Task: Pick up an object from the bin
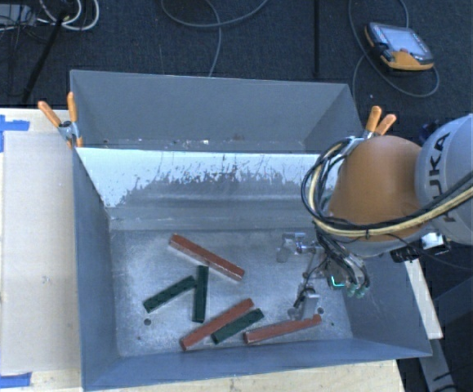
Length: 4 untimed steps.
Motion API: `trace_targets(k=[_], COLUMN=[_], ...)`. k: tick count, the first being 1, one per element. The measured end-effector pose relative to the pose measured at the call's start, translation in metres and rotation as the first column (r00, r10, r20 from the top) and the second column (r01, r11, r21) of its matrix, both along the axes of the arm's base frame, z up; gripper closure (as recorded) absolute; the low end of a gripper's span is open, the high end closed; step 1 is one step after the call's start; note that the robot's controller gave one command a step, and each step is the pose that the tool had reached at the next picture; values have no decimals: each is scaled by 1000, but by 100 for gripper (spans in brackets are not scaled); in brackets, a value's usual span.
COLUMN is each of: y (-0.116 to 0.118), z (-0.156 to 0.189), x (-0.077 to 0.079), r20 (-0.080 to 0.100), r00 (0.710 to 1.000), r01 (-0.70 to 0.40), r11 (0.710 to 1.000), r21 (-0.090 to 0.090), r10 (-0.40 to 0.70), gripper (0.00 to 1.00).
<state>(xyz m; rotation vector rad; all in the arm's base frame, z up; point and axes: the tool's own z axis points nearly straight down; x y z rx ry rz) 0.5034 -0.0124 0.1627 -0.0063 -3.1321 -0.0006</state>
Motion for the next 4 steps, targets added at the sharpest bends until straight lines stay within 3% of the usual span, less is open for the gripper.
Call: trace_targets(k=[1, 2, 3, 4], y=[-2, -10, -19, -15], z=[-92, -62, -63, -92], x=[-30, -31, -27, -18], r20=[25, 13, 9, 17], r00=[989, 967, 931, 821], r01=[-143, -256, -365, -571], r11=[990, 967, 931, 821], r21=[-2, -1, 0, -4], r10=[143, 256, 365, 571], gripper=[0, 0, 0, 0])
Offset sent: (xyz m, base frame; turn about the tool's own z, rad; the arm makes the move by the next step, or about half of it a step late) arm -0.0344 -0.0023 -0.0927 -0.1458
